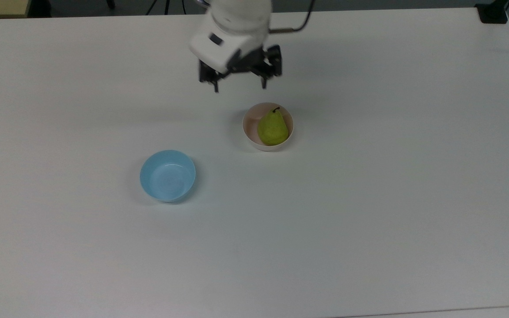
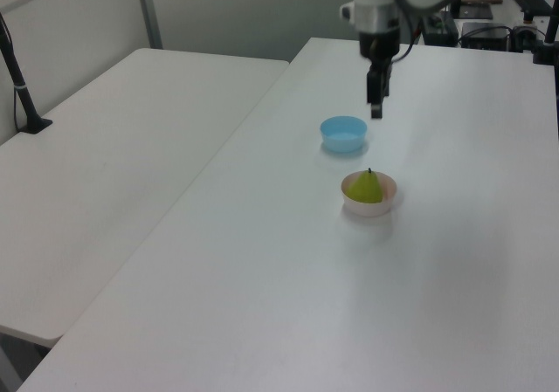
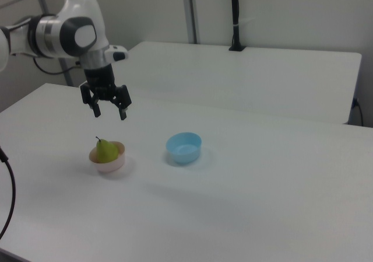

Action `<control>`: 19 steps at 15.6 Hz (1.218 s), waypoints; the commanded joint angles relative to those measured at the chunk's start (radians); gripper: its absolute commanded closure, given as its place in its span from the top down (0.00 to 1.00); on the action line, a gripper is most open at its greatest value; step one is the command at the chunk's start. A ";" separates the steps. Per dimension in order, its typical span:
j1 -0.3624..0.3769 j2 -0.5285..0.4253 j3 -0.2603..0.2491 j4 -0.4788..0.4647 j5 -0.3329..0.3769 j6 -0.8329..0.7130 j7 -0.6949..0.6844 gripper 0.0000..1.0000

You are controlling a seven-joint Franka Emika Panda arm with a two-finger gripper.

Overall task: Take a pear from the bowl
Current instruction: 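Lower the gripper around the green pear inside the pink bowl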

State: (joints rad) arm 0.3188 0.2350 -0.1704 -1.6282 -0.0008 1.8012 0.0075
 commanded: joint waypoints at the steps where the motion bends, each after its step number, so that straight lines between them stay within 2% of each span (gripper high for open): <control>1: 0.052 0.088 -0.018 0.018 0.022 0.081 0.031 1.00; 5: 0.098 0.161 -0.014 0.011 0.019 0.116 0.022 1.00; 13: 0.111 0.231 -0.006 -0.009 0.004 0.139 -0.011 1.00; 16: 0.132 0.248 -0.003 -0.010 -0.024 0.145 -0.012 0.90; 18: 0.134 0.259 -0.003 -0.010 -0.025 0.145 -0.021 0.76; 19: 0.132 0.259 -0.001 -0.010 -0.024 0.145 -0.052 0.58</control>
State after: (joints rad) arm 0.4413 0.4934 -0.1651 -1.6290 -0.0136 1.9159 0.0092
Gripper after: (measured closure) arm 0.159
